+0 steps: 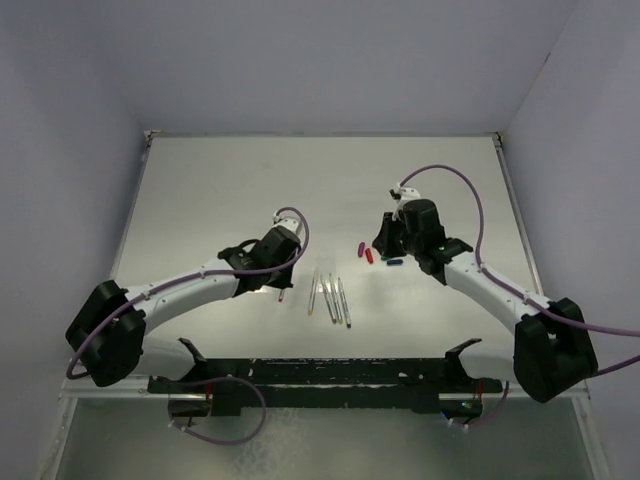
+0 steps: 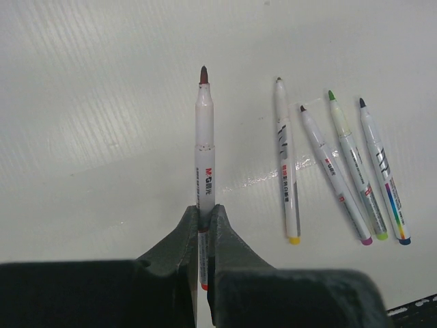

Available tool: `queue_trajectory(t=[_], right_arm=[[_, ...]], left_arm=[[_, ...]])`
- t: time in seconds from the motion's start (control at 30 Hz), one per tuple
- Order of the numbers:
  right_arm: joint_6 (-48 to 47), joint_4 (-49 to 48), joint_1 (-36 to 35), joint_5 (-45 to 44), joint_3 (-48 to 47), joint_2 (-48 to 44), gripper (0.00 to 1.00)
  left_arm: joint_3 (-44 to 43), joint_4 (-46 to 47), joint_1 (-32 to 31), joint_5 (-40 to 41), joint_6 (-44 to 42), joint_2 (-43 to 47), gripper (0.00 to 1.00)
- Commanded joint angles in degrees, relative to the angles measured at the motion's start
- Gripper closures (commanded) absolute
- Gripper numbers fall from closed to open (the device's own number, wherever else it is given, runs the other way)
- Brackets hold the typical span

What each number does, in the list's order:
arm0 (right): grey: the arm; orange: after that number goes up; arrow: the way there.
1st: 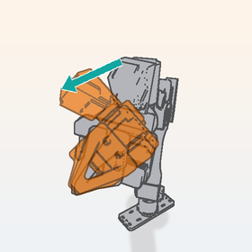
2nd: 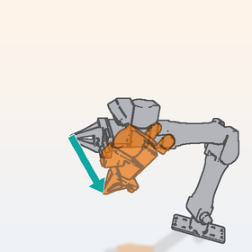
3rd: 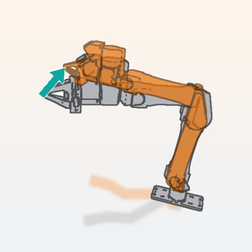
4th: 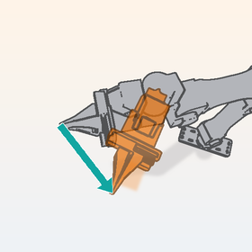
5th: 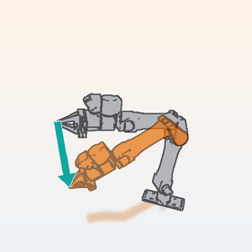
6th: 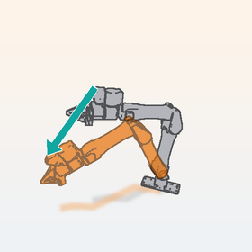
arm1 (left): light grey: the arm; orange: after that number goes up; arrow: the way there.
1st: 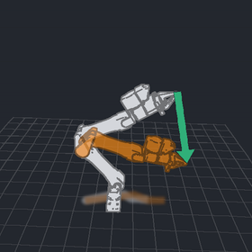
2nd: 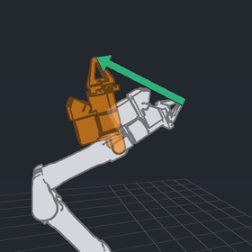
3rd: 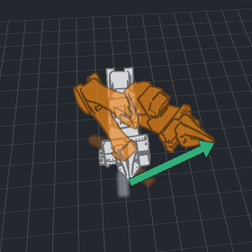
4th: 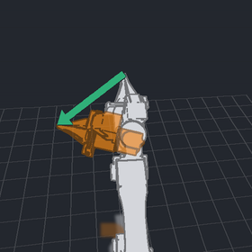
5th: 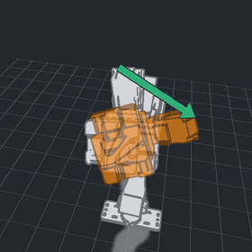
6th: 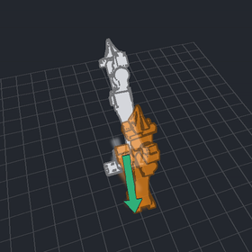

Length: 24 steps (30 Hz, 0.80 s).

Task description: Insert the pens into the pen caps

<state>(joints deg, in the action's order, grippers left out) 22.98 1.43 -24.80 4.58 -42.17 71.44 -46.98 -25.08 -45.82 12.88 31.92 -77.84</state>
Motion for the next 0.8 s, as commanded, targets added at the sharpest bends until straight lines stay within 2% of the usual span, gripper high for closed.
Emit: queue_trajectory(t=[0.0, 0.1, 0.13, 0.2, 0.23, 0.33, 0.47, 0.77], right_arm=[[-1.0, -0.5, -1.0, -1.8, -3.1, 2.0, 0.94], [-1.7, 0.7, -1.7, -1.8, -4.3, 3.7, 0.96], [-1.7, 1.6, -1.9, -2.2, -5.0, 4.6, 0.93], [-2.2, 2.9, -2.5, -2.8, -6.4, 6.2, 0.77], [-2.5, 3.2, -2.9, -3.1, -6.9, 6.9, 0.75], [-2.7, 3.3, -3.7, -5.0, -7.7, 8.6, 0.80], [-2.4, 4.5, -3.9, -5.5, -9.2, 11.6, 0.67], [-0.5, 4.8, -4.0, -6.2, -9.8, 16.1, 0.64]], left_arm=[[1.5, 5.7, -0.2, -1.0, 0.0, 3.9, 1.00], [3.0, 8.4, -0.2, -2.7, -0.7, 6.0, 1.00], [3.5, 9.1, -0.2, -3.3, -0.8, 6.6, 1.00], [4.4, 10.3, -0.2, -4.2, -1.2, 7.9, 1.00], [4.7, 10.6, -0.2, -4.6, -1.4, 8.5, 1.00], [5.1, 10.7, -0.2, -5.5, -2.3, 9.2, 1.00], [5.4, 10.7, -0.2, -6.4, -3.0, 9.7, 1.00], [8.8, 15.0, -0.2, -8.6, -3.1, 13.4, 1.00]])
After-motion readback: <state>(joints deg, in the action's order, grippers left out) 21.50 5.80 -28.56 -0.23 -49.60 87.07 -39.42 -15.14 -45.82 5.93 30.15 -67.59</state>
